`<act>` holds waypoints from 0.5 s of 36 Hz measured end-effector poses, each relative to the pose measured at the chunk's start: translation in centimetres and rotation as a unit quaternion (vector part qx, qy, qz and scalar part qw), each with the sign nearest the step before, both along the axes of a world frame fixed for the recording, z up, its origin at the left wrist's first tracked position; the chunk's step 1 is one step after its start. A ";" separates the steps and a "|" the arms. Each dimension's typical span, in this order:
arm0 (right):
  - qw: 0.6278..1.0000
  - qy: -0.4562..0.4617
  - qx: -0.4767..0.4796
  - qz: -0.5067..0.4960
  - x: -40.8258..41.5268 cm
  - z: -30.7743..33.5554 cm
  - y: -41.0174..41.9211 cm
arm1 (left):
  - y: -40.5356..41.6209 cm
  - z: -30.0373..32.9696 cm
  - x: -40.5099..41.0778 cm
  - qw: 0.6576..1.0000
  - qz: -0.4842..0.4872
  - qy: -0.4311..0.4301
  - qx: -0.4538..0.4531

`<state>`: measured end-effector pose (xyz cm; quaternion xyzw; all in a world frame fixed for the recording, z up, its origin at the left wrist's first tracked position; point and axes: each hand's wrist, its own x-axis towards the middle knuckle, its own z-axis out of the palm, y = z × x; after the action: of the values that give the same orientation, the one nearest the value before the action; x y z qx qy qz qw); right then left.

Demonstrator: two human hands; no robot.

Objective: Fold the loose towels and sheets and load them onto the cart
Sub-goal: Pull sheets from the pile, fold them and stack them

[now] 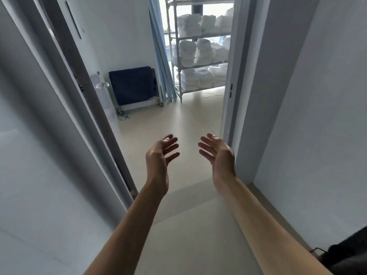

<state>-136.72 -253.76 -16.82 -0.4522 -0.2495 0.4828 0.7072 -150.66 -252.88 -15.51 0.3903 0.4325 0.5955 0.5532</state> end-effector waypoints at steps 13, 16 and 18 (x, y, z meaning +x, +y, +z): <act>0.999 -0.039 0.005 -0.037 -5.2 3.1 19.1 | 21.4 3.3 -4.9 0.999 -0.033 0.007 0.001; 0.998 -0.035 0.018 -0.049 -4.7 4.2 22.4 | 24.7 3.9 -4.4 0.999 -0.041 -0.005 -0.004; 0.997 -0.035 0.026 -0.056 -4.0 4.6 25.3 | 27.5 4.0 -3.7 0.999 -0.046 -0.015 -0.008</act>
<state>-140.77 -228.49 -12.23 -0.4635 -0.2606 0.4200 0.7355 -154.36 -225.40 -11.51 0.3966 0.4106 0.5719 0.5891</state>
